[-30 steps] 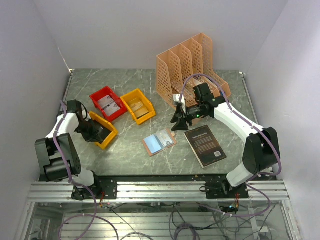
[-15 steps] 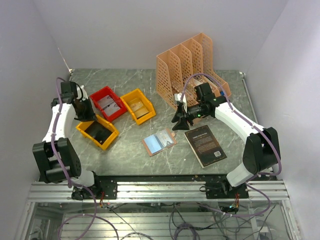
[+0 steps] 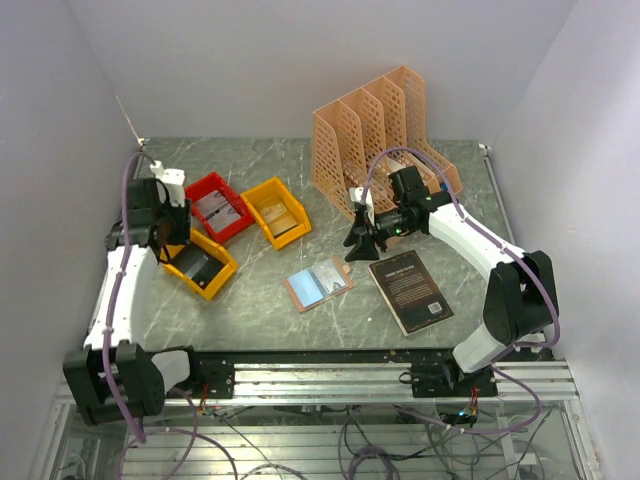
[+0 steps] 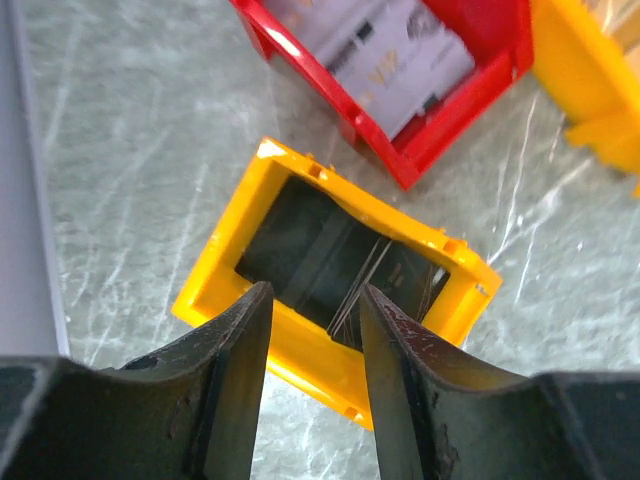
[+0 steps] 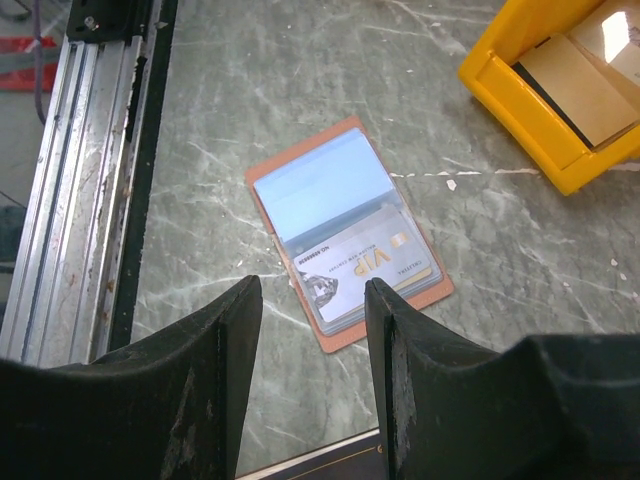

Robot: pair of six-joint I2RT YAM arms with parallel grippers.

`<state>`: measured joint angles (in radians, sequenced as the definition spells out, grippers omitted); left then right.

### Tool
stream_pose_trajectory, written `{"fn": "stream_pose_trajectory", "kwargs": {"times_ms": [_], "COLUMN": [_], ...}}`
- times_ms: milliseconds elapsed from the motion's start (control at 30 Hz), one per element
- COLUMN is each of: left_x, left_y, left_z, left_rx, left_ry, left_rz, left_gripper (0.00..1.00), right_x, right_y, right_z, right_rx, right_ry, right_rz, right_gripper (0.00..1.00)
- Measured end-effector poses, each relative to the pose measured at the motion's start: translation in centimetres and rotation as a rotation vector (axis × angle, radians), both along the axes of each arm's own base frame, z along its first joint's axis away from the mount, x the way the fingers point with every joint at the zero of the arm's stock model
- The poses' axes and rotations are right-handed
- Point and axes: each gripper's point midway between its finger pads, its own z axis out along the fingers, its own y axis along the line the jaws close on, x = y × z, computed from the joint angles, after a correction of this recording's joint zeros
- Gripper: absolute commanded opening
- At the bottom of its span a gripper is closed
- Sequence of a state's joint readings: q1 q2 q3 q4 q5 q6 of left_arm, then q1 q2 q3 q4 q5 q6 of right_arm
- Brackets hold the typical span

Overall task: Put the credit cards into the card holder
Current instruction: Move the storage box to the center of the board.

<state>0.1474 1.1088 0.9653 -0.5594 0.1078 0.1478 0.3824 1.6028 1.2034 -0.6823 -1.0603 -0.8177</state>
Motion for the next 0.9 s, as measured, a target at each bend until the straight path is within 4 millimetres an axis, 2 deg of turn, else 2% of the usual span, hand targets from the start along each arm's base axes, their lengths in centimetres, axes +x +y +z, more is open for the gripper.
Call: {"fn": "stream_pose_trajectory", "kwargs": {"times_ms": [133, 300, 433, 567, 633, 733, 900], "left_x": [-0.8, -1.9, -2.2, -2.2, -1.9, -1.3, 0.1], "left_y": [-1.5, -3.4, -3.8, -4.4, -4.9, -5.9, -6.9], "left_z": [-4.1, -6.9, -9.2, -12.1, -13.1, -13.7, -12.9], "left_rx": [0.024, 0.047, 0.057, 0.039, 0.022, 0.007, -0.024], "left_ry": [0.158, 0.287, 0.377, 0.5, 0.542, 0.569, 0.535], "left_rz": [-0.112, -0.233, -0.279, -0.324, -0.342, -0.375, -0.385], "left_gripper": [0.53, 0.53, 0.41, 0.22, 0.19, 0.18, 0.2], "right_x": [0.1, 0.0, 0.0, -0.1, -0.1, -0.1, -0.1], "right_y": [0.0, -0.1, -0.2, -0.3, -0.3, -0.4, -0.5], "right_z": [0.1, 0.2, 0.3, 0.3, 0.3, 0.3, 0.3], "right_rx": [0.002, 0.005, 0.008, 0.01, 0.01, 0.01, 0.009], "right_ry": [-0.003, -0.004, 0.001, 0.001, 0.001, 0.004, 0.009], "right_rz": [0.001, 0.003, 0.005, 0.009, 0.01, 0.008, 0.005], "right_gripper": [0.46, 0.45, 0.46, 0.46, 0.46, 0.46, 0.46]}}
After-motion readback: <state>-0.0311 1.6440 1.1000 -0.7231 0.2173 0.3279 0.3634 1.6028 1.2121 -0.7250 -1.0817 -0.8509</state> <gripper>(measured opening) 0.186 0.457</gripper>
